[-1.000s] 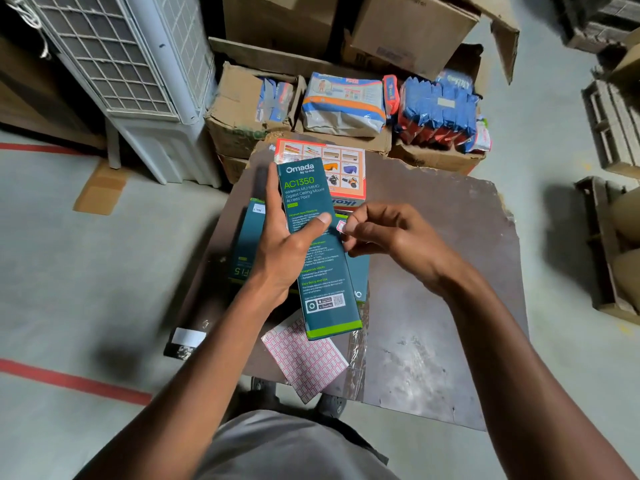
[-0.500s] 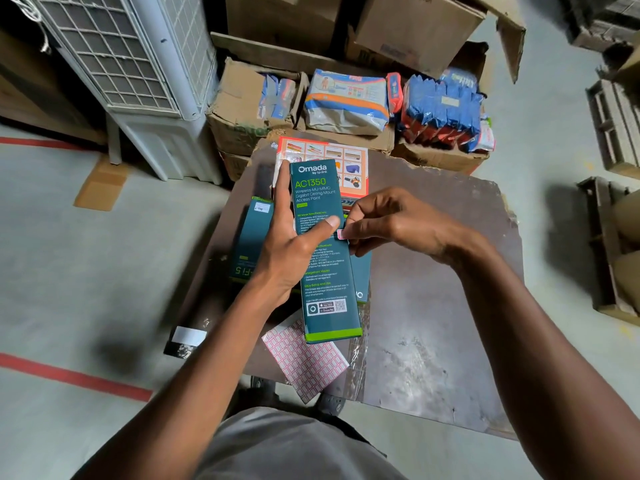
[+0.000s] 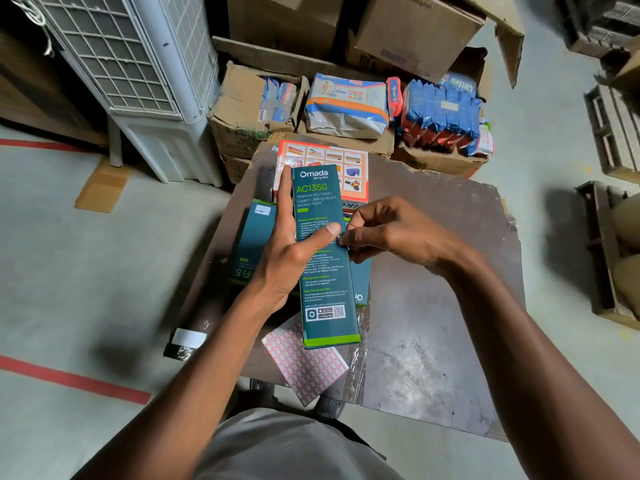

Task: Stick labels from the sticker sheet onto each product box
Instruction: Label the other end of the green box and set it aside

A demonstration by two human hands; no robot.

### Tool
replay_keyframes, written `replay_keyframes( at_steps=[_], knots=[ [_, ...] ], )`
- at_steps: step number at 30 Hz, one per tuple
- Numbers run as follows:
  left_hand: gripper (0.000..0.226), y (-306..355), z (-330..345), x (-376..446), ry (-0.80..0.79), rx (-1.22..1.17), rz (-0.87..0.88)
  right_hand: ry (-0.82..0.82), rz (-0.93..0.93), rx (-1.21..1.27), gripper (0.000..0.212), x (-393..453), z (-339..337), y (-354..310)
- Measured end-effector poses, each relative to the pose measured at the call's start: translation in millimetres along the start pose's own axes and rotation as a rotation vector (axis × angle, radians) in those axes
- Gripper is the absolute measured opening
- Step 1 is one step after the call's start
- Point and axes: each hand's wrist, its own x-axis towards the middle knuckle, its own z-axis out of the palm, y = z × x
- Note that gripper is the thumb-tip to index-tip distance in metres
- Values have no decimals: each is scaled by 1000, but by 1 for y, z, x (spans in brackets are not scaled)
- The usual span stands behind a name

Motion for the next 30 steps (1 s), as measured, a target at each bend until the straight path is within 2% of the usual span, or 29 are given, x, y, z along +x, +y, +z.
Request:
replay_keyframes(
  at_steps=[5, 8, 10, 12, 14, 16, 18, 23, 30],
  knots=[
    [112, 3, -1, 0, -51, 7, -29, 34, 9, 14, 16, -3, -1, 2],
    [116, 4, -3, 5, -45, 28, -32, 115, -4, 39, 11, -4, -1, 5],
    [117, 4, -4, 9, -28, 45, -30, 216, -20, 35, 16, -3, 4, 10],
    [116, 4, -5, 10, -10, 62, -21, 334, -39, -74, 24, -1, 10, 17],
    [114, 3, -5, 10, -5, 71, -11, 503, -124, -149, 33, -4, 19, 24],
    [112, 2, -6, 8, -1, 63, -8, 685, -283, -25, 42, -17, 35, 28],
    [112, 3, -6, 7, 10, 57, -10, 770, -396, 78, 50, -32, 55, 28],
    [111, 2, -5, 8, 4, 61, -22, 773, -422, 58, 53, -46, 92, 31],
    [108, 3, -5, 8, -10, 75, -20, 821, -366, 96, 51, -48, 97, 27]
  ],
)
